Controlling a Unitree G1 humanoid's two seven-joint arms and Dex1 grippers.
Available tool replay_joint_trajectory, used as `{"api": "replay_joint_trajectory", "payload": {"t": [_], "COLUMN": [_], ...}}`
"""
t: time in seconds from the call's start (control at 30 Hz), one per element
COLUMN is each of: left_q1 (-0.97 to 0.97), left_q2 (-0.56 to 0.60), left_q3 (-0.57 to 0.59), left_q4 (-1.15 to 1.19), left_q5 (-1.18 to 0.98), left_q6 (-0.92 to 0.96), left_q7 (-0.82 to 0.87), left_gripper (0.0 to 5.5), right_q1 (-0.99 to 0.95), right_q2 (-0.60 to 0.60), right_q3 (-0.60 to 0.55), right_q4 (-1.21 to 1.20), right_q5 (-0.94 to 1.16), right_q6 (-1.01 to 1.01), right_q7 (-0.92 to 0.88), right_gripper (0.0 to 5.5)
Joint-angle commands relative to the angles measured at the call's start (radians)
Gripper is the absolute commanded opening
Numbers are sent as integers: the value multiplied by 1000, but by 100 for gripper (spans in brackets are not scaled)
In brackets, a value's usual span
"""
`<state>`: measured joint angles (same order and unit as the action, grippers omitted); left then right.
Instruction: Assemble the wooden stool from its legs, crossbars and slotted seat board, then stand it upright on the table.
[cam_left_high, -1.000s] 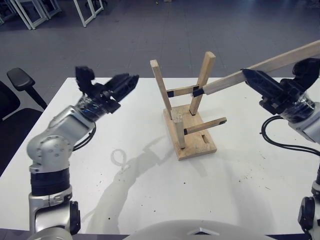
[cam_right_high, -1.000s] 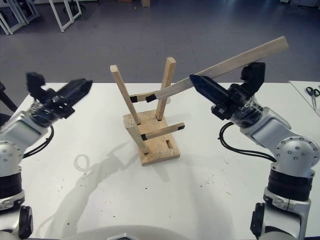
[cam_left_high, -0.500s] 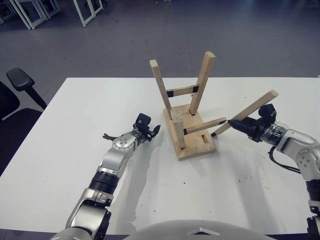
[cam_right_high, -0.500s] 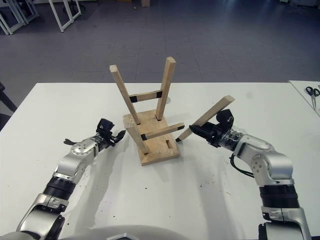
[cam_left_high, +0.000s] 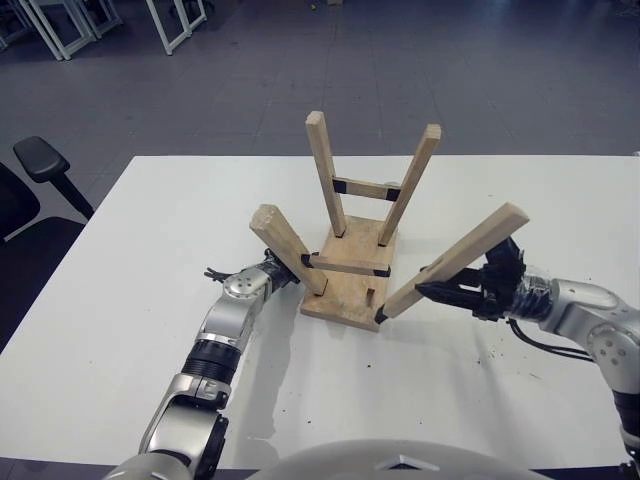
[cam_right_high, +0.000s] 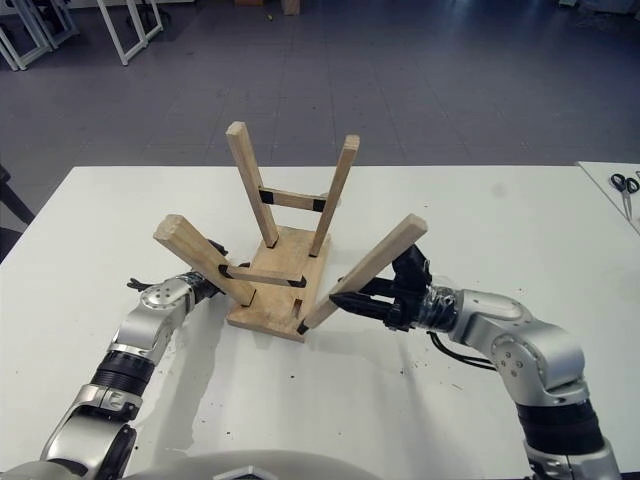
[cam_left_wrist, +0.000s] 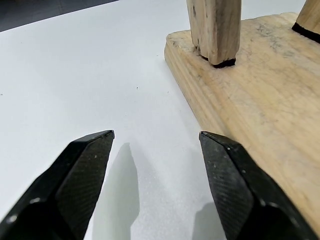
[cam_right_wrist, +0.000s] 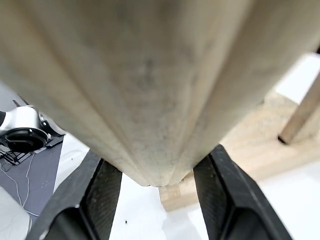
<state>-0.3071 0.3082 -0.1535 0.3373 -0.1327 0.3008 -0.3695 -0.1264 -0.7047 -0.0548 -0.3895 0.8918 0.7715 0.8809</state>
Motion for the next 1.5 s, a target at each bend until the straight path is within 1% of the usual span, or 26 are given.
{"api": "replay_joint_trajectory", "payload": {"t": [0.03, 0.23, 0.3, 0.5, 0.67, 0.73, 0.87, 0.93, 0.97, 1.03, 1.13, 1.2, 1.3, 1.33, 1.43, 1.5], "left_q1": [6, 2, -2, 4, 16, -4, -108, -169, -205, -261, -279, -270, -223, -203, -151, -136], "left_q2": [-15, -24, -23, -5, 33, 70, 146, 173, 173, 157, 161, 155, 162, 166, 145, 117], "left_q3": [8, 11, 12, 32, 61, 128, 322, 361, 349, 270, 70, -20, -123, -160, -259, -285], "left_q4": [8, -3, -1, -34, -121, -174, -296, -366, -428, -559, -672, -699, -679, -651, -484, -388], "left_q5": [17, 24, 28, 44, 53, 55, 13, -7, -28, -77, -17, 19, 82, 122, 254, 299], "left_q6": [-6, 0, -2, 1, -5, -46, -93, -99, -85, -21, 56, 79, 89, 67, -43, -104], "left_q7": [-12, -20, -25, -34, -42, -5, 77, 78, 57, -4, -83, -110, -141, -142, -94, -68], "left_gripper": [317, 317, 317, 317, 317, 317, 317, 317, 317, 317, 317, 317, 317, 317, 317, 317], "right_q1": [-46, -115, -132, -190, -242, -254, -241, -238, -238, -238, -238, -240, -248, -250, -256, -261], "right_q2": [13, 44, 48, 42, 79, 85, 115, 134, 143, 158, 178, 187, 201, 203, 208, 209], "right_q3": [31, 186, 220, 293, 323, 350, 373, 365, 354, 335, 326, 328, 335, 335, 340, 346], "right_q4": [9, 164, 201, 235, 282, 320, 385, 390, 390, 392, 403, 407, 411, 412, 414, 416], "right_q5": [-24, -231, -296, -462, -532, -580, -655, -653, -647, -642, -653, -661, -668, -670, -680, -689], "right_q6": [13, -92, -137, -247, -253, -262, -296, -295, -296, -303, -314, -312, -305, -301, -293, -290], "right_q7": [-7, 34, 44, 34, 2, -18, -71, -88, -93, -104, -123, -127, -131, -131, -129, -126], "right_gripper": [201, 201, 201, 201, 201, 201, 201, 201, 201, 201, 201, 201, 201, 201, 201, 201]}}
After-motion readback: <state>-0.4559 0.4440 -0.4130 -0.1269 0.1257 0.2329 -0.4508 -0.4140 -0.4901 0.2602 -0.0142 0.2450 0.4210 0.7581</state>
